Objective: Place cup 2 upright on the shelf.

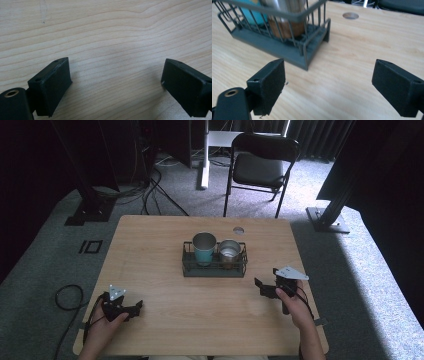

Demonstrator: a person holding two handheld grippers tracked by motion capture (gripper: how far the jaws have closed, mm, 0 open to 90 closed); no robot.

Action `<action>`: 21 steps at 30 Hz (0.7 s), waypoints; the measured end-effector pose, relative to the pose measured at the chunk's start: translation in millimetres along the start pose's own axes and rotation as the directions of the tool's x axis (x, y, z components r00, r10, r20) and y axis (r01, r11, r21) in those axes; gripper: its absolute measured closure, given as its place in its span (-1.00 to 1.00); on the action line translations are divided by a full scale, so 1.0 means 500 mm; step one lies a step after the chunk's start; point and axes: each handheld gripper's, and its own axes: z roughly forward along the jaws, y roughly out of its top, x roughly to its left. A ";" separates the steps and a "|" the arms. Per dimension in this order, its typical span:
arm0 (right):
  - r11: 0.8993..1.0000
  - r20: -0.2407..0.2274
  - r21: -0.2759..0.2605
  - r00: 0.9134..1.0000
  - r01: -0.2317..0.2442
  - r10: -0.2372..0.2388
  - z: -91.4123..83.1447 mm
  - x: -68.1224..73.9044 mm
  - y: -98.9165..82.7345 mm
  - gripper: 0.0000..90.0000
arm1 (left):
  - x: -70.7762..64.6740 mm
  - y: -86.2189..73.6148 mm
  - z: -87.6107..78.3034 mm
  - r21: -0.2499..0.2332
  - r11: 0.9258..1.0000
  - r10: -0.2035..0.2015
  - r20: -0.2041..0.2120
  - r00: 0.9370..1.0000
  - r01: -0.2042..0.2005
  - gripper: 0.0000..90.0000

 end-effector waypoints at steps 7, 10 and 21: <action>0.999 0.010 0.030 1.000 -0.020 0.019 -0.012 -0.005 -0.040 -0.75 | 0.000 0.000 0.000 0.000 1.000 0.000 0.000 1.000 0.000 -0.79; 0.999 0.011 0.049 1.000 -0.020 0.019 -0.021 -0.006 -0.064 -0.75 | 0.000 0.000 0.000 0.000 1.000 0.000 0.000 1.000 0.000 -0.79; 0.995 0.037 0.090 0.999 -0.038 0.035 -0.043 -0.007 -0.111 -0.71 | 0.000 0.000 0.000 0.000 1.000 0.000 0.000 1.000 0.000 -0.79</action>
